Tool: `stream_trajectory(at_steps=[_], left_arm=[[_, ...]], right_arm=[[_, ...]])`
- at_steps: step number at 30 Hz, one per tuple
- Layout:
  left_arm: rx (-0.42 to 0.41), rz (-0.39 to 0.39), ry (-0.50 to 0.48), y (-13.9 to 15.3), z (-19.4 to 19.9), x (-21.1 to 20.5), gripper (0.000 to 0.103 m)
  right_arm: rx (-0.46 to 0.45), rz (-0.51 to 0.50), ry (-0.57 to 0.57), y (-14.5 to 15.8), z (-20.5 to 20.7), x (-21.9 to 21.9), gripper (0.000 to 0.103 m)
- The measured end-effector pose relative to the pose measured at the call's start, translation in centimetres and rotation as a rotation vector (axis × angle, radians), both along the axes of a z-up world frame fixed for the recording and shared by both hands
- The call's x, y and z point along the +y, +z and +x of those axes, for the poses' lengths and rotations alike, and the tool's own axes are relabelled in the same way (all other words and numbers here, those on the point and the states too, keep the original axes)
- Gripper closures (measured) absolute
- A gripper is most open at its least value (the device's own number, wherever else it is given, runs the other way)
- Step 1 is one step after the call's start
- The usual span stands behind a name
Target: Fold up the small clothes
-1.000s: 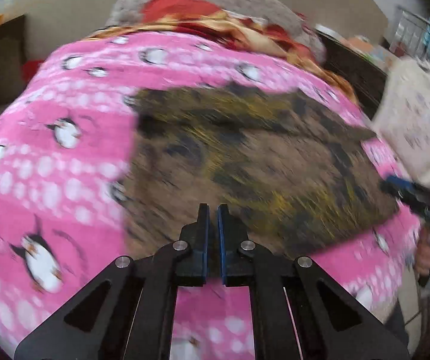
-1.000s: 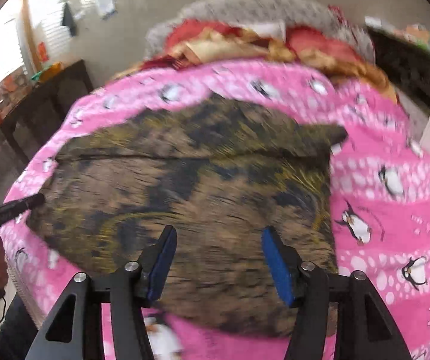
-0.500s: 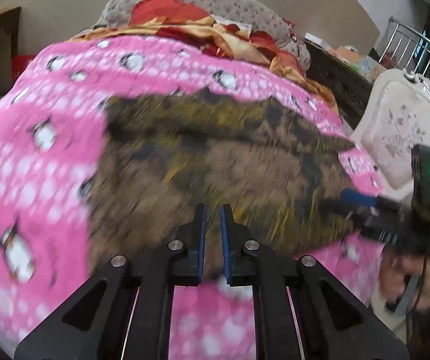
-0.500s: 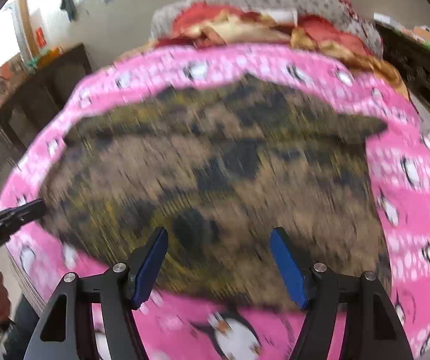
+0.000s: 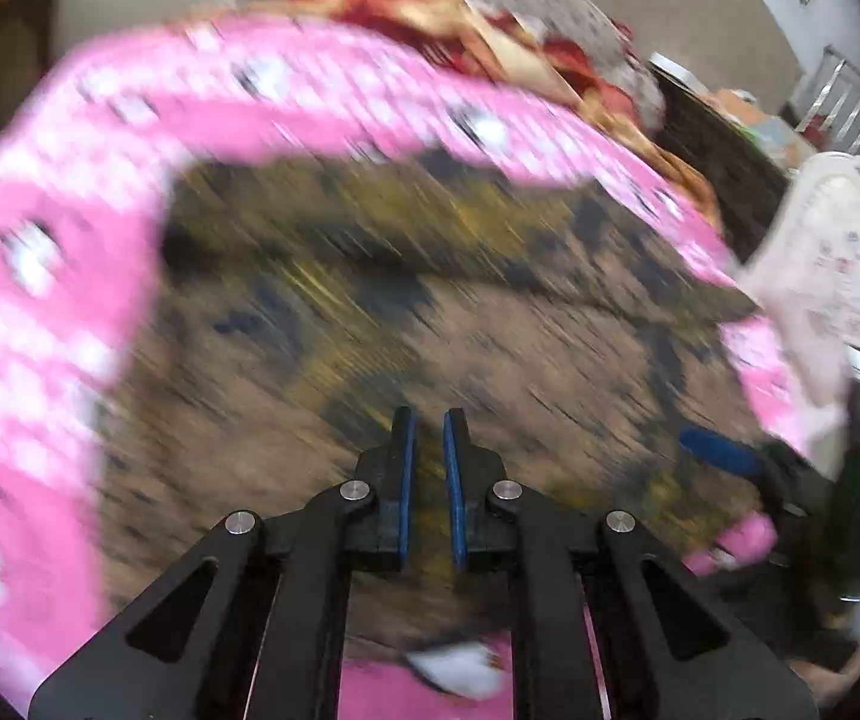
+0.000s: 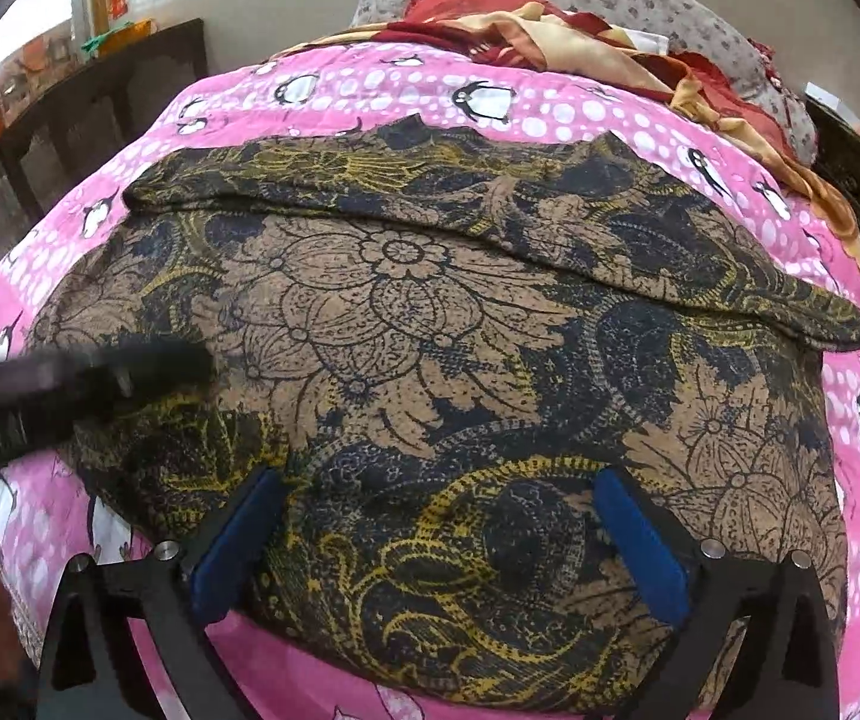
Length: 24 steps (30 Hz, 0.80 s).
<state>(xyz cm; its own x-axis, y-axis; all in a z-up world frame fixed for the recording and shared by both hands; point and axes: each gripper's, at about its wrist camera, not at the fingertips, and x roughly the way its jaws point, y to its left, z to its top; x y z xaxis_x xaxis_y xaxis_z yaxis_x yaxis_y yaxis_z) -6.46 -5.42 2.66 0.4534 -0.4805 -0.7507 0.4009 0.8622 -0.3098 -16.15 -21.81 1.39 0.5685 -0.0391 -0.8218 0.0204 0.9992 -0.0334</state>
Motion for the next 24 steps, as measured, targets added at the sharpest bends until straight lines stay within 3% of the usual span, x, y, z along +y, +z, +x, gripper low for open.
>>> stream_trajectory(at_steps=[2, 5, 7, 8, 10, 13, 15, 17, 20, 22, 24], left_arm=[[0.054, 0.025, 0.036, -1.2, 1.5, 1.3, 0.094], [0.071, -0.081, 0.006, -2.9, 1.8, 3.3, 0.096], [0.084, -0.125, 0.002, -3.1, 1.8, 3.9, 0.096], [0.096, -0.136, 0.004, -3.1, 2.0, 3.9, 0.096], [0.102, -0.111, 0.012, -2.6, 2.1, 3.4, 0.096], [0.08, -0.072, 0.0, -1.1, 2.4, 2.1, 0.095], [0.061, -0.056, -0.036, -0.3, 2.8, 0.7, 0.095], [0.089, 0.012, -0.051, -1.1, 3.9, -1.2, 0.095], [0.096, 0.018, -0.016, -1.5, 5.6, -2.1, 0.095], [0.102, 0.011, 0.003, -1.4, 6.5, -2.2, 0.095], [0.108, 0.0, 0.017, -1.3, 7.4, -2.0, 0.095]], right_arm=[[-0.074, 0.017, -0.011, 1.8, -0.9, -1.1, 0.006], [-0.166, -0.023, -0.151, 3.9, -1.6, -5.0, 0.005], [-0.106, 0.058, -0.229, 2.7, -1.3, -8.9, 0.004], [0.001, 0.142, -0.251, 0.6, -0.7, -11.0, 0.004], [-0.004, 0.13, -0.227, 0.3, -1.0, -12.2, 0.0], [-0.039, 0.092, -0.182, 2.4, -1.2, -12.0, 0.016], [-0.117, 0.118, -0.162, 4.3, -1.2, -12.0, 0.017], [-0.146, 0.165, -0.116, 5.3, -0.1, -11.6, 0.021], [-0.041, 0.155, -0.087, 3.7, 3.2, -11.0, 0.038], [0.052, 0.144, -0.09, 1.4, 4.8, -11.2, 0.039], [0.03, 0.104, -0.084, 1.5, 5.5, -10.9, 0.039]])
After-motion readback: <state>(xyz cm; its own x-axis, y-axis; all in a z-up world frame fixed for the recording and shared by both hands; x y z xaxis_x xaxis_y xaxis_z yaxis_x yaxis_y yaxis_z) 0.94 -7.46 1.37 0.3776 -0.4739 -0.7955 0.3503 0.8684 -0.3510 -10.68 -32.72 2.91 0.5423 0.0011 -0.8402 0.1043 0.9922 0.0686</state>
